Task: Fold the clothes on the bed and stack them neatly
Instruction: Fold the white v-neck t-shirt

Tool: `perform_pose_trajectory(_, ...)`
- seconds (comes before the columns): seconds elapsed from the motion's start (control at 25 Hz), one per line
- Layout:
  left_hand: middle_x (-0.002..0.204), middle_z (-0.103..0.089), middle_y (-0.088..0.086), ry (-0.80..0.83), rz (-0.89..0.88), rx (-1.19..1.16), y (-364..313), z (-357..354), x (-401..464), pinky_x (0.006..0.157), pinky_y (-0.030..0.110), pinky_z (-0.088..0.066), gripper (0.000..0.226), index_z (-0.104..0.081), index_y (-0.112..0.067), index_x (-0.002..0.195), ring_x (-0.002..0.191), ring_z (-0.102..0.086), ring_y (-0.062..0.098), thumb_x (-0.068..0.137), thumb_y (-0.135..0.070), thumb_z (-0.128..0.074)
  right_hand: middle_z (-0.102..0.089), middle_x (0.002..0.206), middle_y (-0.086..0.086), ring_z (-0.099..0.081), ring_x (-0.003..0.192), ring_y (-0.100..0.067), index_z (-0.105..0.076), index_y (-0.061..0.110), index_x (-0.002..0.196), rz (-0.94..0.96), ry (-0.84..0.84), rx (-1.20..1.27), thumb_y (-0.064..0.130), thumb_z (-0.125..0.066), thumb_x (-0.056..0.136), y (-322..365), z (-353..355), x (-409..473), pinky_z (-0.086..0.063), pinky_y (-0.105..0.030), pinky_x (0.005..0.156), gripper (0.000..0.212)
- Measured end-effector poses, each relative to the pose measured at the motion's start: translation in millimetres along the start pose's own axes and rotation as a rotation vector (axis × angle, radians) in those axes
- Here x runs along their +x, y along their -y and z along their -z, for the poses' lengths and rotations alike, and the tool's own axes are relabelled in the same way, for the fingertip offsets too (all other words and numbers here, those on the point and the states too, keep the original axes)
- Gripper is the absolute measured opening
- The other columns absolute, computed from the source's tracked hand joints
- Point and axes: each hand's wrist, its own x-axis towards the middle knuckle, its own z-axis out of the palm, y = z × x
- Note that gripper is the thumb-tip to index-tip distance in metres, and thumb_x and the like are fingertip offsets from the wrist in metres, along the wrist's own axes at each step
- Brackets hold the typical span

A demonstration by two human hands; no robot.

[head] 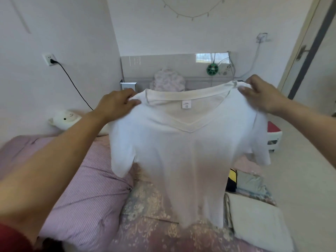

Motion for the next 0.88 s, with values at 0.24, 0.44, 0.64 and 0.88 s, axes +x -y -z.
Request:
perform_pose_trajectory(0.24,0.088,-0.062,0.004,0.161,0.139,-0.439,36,-58,14,0.074,0.032,-0.041,0.012,-0.066,-0.015,0.09,0.081,-0.055,0.018,0.09,-0.019,-0.077,-0.059,0.107,-0.016,-0.052,0.097,-0.026,-0.048,0.011,0.108,-0.08,0.093,0.016,0.037,-0.052,0.105,-36,-66,24,-0.038,-0.038,0.082,0.027)
perform_pose_trajectory(0.44,0.078,-0.057,0.005,0.331,0.204,-0.457,109,-188,49,0.069,0.033,-0.036,0.017,-0.066,-0.012,0.085,0.075,-0.05,0.018,0.095,-0.025,-0.071,-0.059,0.104,-0.023,-0.056,0.095,-0.036,-0.046,0.01,0.11,-0.258,0.272,-0.068,0.037,-0.048,0.106,-115,-189,63,-0.04,-0.043,0.081,0.027)
perform_pose_trajectory(0.64,0.092,-0.065,0.016,0.501,0.315,-0.412,175,-355,98,0.076,0.036,-0.038,0.017,-0.062,-0.012,0.09,0.088,-0.058,0.028,0.1,-0.026,-0.064,-0.063,0.094,-0.029,-0.058,0.079,-0.036,-0.039,0.008,0.107,-0.439,0.403,-0.116,0.041,-0.041,0.108,-197,-322,102,-0.04,-0.044,0.069,0.033)
perform_pose_trajectory(0.88,0.11,-0.066,0.027,0.599,0.391,-0.242,230,-543,133,0.083,0.044,-0.043,0.026,-0.054,-0.01,0.116,0.103,-0.061,0.042,0.106,-0.033,-0.05,-0.062,0.1,-0.023,-0.062,0.09,-0.042,-0.039,0.007,0.112,-0.528,0.417,-0.241,0.045,-0.032,0.109,-297,-461,142,-0.044,-0.047,0.077,0.039)
